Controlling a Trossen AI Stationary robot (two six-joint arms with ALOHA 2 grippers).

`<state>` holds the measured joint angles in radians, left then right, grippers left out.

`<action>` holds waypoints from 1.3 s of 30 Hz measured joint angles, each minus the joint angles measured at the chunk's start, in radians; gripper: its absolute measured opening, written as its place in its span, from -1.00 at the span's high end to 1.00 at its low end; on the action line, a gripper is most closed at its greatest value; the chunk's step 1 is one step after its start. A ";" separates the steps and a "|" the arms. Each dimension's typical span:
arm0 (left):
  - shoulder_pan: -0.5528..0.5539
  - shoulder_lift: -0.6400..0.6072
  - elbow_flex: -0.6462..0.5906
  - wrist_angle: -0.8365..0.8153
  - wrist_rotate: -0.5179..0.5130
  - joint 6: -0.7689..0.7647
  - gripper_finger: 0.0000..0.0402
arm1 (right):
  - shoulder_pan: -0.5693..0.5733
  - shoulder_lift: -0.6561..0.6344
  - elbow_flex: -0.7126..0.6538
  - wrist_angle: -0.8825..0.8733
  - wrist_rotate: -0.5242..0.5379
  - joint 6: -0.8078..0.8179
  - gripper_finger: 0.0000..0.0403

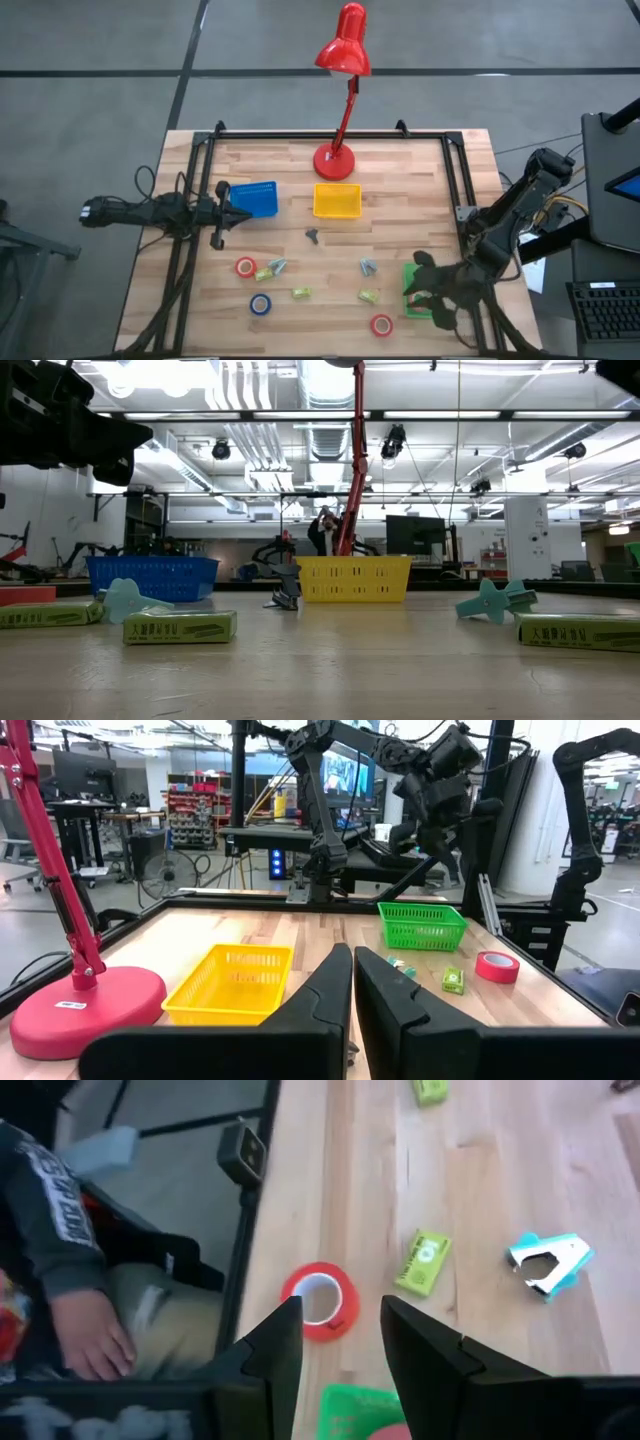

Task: Pick and place Stapler, Stapler remover, tape
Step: Put the bottom red tape into the green bin

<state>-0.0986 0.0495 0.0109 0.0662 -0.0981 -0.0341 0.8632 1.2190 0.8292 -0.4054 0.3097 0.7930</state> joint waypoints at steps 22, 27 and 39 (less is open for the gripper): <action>0.000 0.000 0.000 0.000 0.000 0.000 0.89 | -0.095 0.494 0.229 -0.025 -0.135 -0.183 0.04; 0.000 0.000 0.000 0.000 0.000 0.000 0.91 | -0.130 0.560 0.264 -0.069 -0.179 -0.225 0.04; 0.000 0.000 0.000 0.000 0.000 0.000 0.91 | -0.170 0.628 0.284 -0.038 -0.289 -0.277 0.05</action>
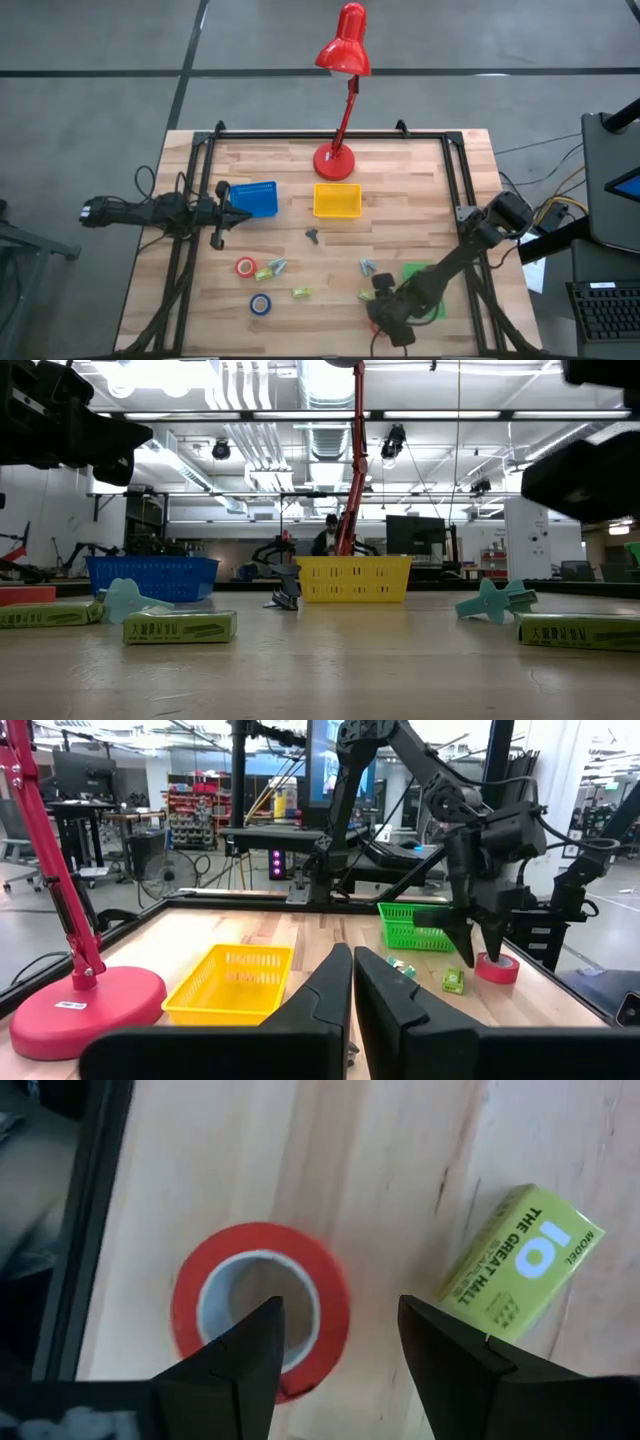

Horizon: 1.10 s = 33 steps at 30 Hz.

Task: Pick and place Stapler, Stapler remover, tape
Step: Put the bottom red tape into the green bin

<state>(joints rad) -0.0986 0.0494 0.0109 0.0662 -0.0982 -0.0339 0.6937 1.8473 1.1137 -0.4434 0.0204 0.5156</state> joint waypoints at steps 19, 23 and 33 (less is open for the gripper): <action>0.000 0.000 0.000 0.000 0.000 0.000 0.90 | -0.014 -0.016 -0.028 0.011 -0.021 -0.048 0.81; 0.000 0.000 0.000 0.000 0.000 0.000 0.91 | -0.018 -0.038 -0.027 0.004 -0.021 -0.059 0.86; 0.000 0.000 0.000 0.000 0.000 0.000 0.90 | -0.026 -0.200 -0.028 -0.122 0.036 -0.060 0.80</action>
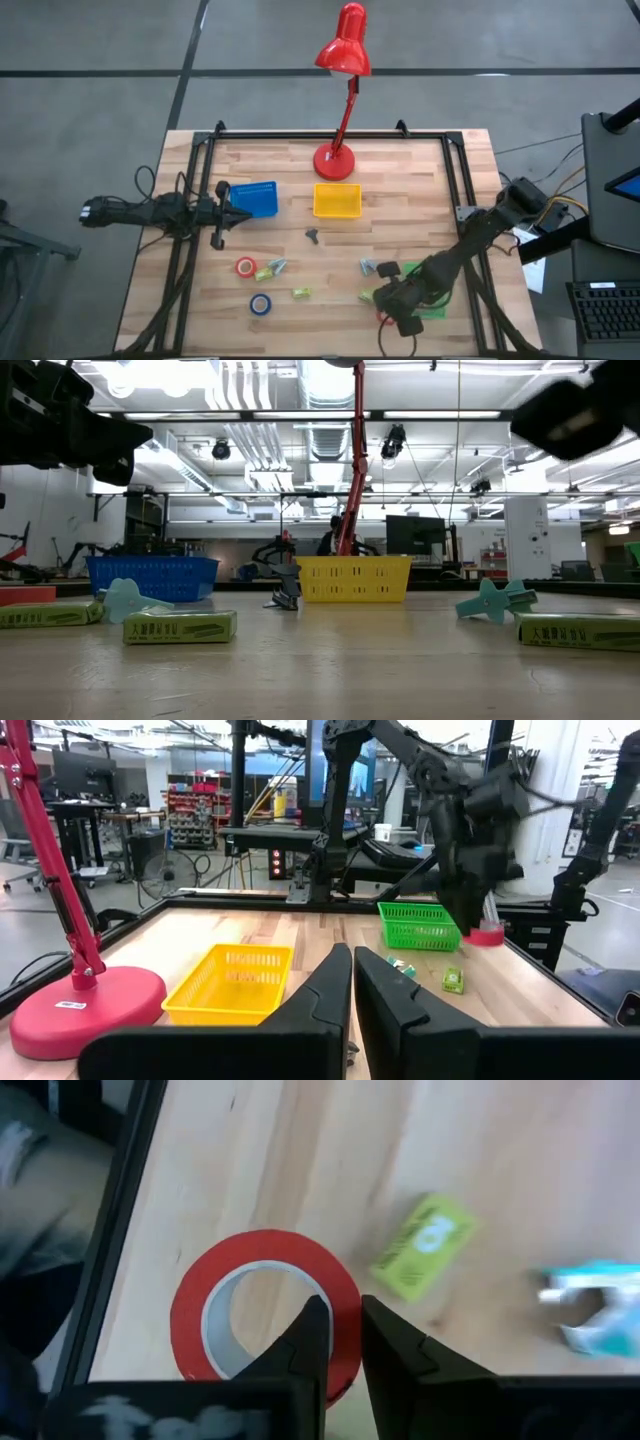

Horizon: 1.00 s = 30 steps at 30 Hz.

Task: Pick and place Stapler, Stapler remover, tape
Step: Put the bottom red tape into the green bin

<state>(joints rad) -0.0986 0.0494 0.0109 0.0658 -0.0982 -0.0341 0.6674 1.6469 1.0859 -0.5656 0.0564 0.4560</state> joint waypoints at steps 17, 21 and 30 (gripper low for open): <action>0.000 0.000 0.000 0.000 0.000 0.000 0.90 | 0.022 -0.355 -0.106 -0.370 0.181 0.322 0.78; 0.000 0.000 0.000 0.000 0.000 0.000 0.89 | 0.056 -0.385 -0.176 -0.373 0.155 0.421 0.78; 0.000 0.000 0.000 0.000 0.000 0.000 0.90 | 0.116 -0.382 -0.258 -0.369 0.141 0.562 0.77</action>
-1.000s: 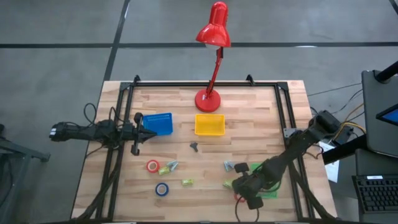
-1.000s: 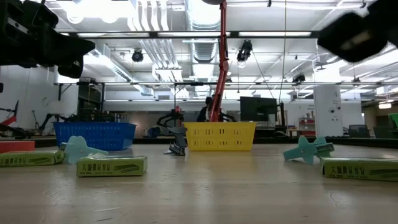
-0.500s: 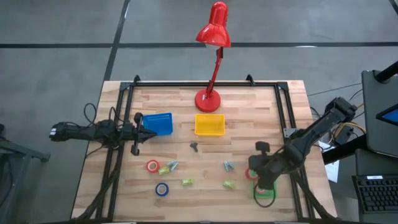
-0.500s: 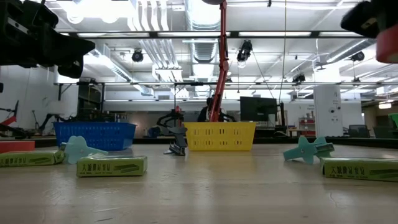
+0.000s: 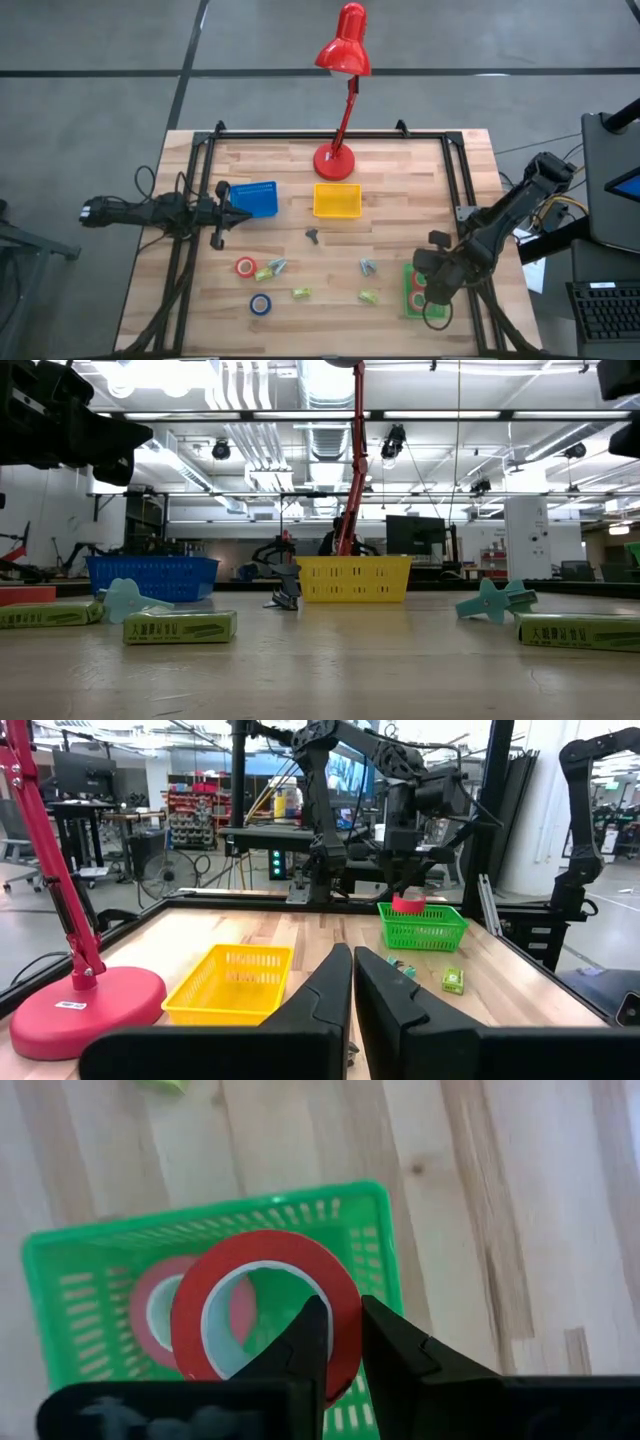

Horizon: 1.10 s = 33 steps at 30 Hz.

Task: Pick and place Stapler, Stapler remover, tape
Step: Put the bottom red tape into the green bin, then put the right green stapler box into the yellow bin

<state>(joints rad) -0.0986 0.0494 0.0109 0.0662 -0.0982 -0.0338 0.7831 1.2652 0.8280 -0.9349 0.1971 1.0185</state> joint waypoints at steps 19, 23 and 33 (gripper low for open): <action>0.000 0.000 0.000 0.000 0.000 0.000 0.91 | 0.003 0.000 -0.002 0.024 -0.022 0.103 0.50; 0.000 0.000 0.000 0.000 0.000 0.000 0.90 | 0.003 0.000 -0.002 0.024 -0.022 0.108 0.39; 0.000 0.000 0.000 0.000 0.000 0.000 0.91 | -0.001 -0.004 0.103 0.070 0.166 -0.051 0.34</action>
<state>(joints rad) -0.0986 0.0494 0.0109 0.0662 -0.0982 -0.0341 0.7816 1.2610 0.9314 -0.8647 0.3636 0.9678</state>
